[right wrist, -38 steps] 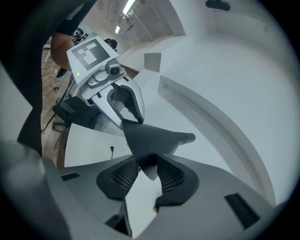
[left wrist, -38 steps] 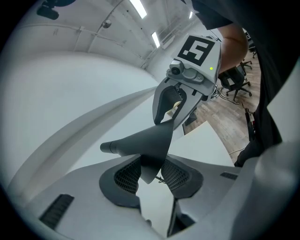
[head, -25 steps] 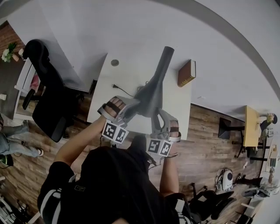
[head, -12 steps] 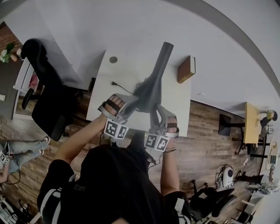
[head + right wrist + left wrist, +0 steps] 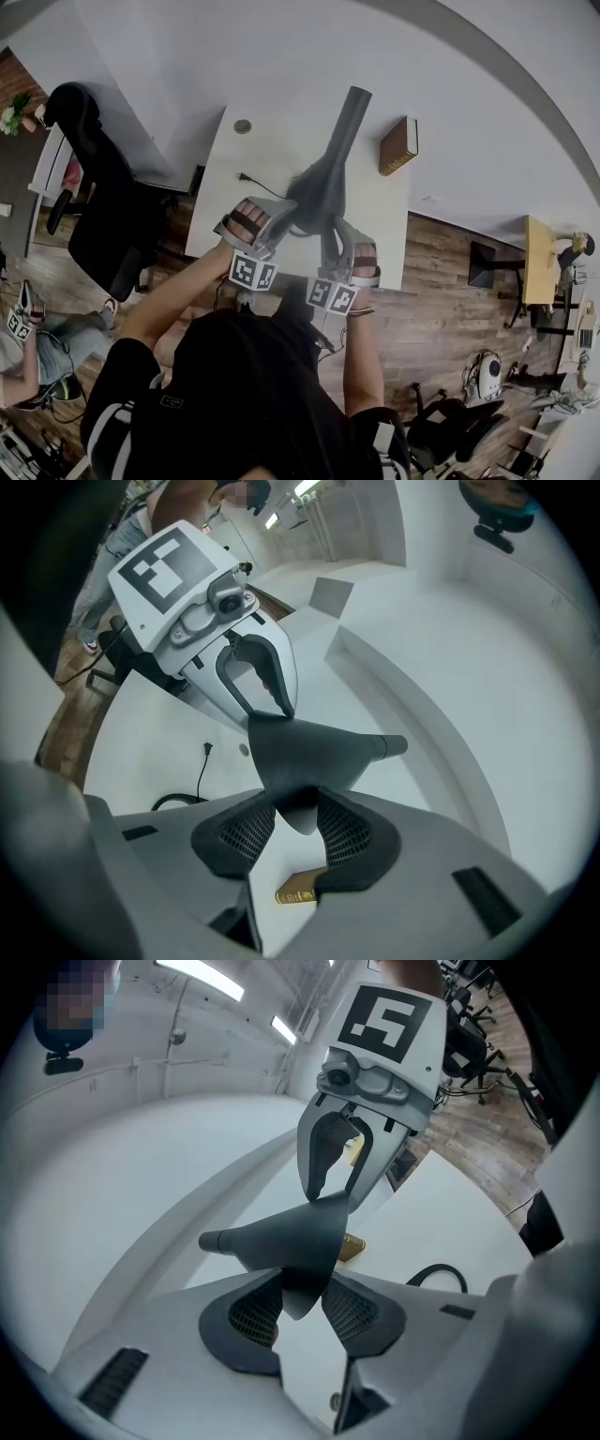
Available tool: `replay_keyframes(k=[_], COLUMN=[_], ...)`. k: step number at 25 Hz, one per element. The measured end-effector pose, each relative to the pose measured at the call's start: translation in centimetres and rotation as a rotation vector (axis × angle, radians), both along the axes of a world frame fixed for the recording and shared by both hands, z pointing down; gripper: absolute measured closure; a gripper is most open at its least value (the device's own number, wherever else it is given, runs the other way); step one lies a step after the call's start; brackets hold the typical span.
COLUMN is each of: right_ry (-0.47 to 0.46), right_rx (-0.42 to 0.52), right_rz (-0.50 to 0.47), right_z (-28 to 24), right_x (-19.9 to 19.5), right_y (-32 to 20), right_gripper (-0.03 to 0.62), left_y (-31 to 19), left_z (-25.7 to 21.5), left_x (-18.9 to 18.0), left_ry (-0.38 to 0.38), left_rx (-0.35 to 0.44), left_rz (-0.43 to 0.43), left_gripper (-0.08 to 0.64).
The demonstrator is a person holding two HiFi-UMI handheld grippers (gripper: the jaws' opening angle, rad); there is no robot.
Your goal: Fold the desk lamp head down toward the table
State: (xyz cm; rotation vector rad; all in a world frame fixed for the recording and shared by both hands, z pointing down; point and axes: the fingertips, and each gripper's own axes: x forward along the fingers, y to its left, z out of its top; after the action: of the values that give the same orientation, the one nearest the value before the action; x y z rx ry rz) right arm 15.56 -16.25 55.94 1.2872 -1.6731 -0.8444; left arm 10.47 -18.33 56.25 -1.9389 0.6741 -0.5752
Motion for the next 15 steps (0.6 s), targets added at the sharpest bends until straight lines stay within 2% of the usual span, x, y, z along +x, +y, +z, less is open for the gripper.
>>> replay_keyframes(k=[15], right_ry=[0.031], right_rx=[0.046], right_rz=[0.032], right_z=[1.7], right_x=[0.3], right_y=[-1.0], right_gripper=[0.439], left_y=[-1.1], left_z=[1.5], left_x=[0.3], left_ry=[0.003], left_rx=[0.078], left_rz=[-0.04], left_gripper=[0.414])
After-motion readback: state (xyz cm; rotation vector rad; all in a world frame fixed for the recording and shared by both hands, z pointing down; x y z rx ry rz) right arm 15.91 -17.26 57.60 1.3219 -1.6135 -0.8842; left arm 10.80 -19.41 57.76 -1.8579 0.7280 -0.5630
